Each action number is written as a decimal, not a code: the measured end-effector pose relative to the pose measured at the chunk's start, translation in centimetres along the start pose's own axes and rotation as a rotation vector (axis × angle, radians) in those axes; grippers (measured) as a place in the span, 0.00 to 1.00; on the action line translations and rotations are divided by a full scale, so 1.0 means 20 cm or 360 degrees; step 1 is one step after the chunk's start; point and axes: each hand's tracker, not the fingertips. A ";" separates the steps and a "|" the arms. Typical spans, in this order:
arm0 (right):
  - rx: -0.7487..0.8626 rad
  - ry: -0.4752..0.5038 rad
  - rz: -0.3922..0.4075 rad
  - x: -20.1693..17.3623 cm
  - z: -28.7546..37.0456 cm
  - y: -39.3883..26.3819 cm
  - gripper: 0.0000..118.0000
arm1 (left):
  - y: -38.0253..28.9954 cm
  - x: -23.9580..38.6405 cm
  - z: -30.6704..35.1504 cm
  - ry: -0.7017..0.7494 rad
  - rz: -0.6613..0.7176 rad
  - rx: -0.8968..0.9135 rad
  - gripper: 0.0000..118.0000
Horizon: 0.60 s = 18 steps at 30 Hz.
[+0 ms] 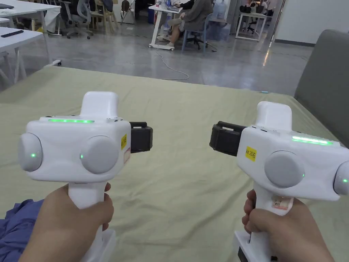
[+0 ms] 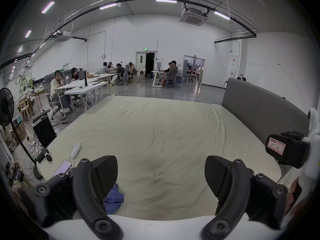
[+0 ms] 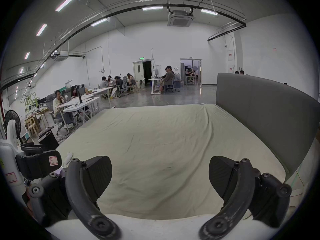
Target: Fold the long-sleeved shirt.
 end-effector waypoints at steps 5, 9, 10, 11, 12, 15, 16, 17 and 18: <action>0.0001 0.0002 -0.0013 0.00 0.00 0.00 0.95 | 0.01 -0.01 0.01 -0.0002 0.0004 0.0006 0.88; -0.0008 -0.0005 -0.0009 0.00 -0.01 0.00 0.95 | 0.01 -0.01 0.00 -0.0003 0.0008 0.0005 0.88; -0.0010 -0.0003 -0.0013 0.01 -0.01 0.00 0.95 | 0.01 -0.01 0.00 -0.0004 0.0009 0.0004 0.88; -0.0011 0.0000 -0.0018 0.01 -0.01 0.00 0.95 | 0.01 -0.01 0.00 -0.0004 0.0009 0.0003 0.88; -0.0012 0.0003 -0.0021 0.01 -0.01 0.00 0.95 | 0.01 -0.01 0.00 -0.0006 0.0007 0.0003 0.88; -0.0011 0.0005 -0.0021 0.00 -0.01 0.00 0.95 | 0.01 0.00 0.00 -0.0005 0.0001 0.0002 0.88; -0.0010 0.0006 -0.0020 0.00 0.00 0.00 0.95 | 0.01 0.00 0.00 -0.0006 0.0001 0.0001 0.88; -0.0007 0.0008 -0.0022 0.00 0.00 0.00 0.95 | 0.01 0.00 0.00 -0.0006 0.0001 -0.0002 0.88; -0.0001 0.0013 -0.0029 0.01 0.00 0.00 0.95 | 0.01 0.00 0.00 -0.0008 0.0002 -0.0004 0.88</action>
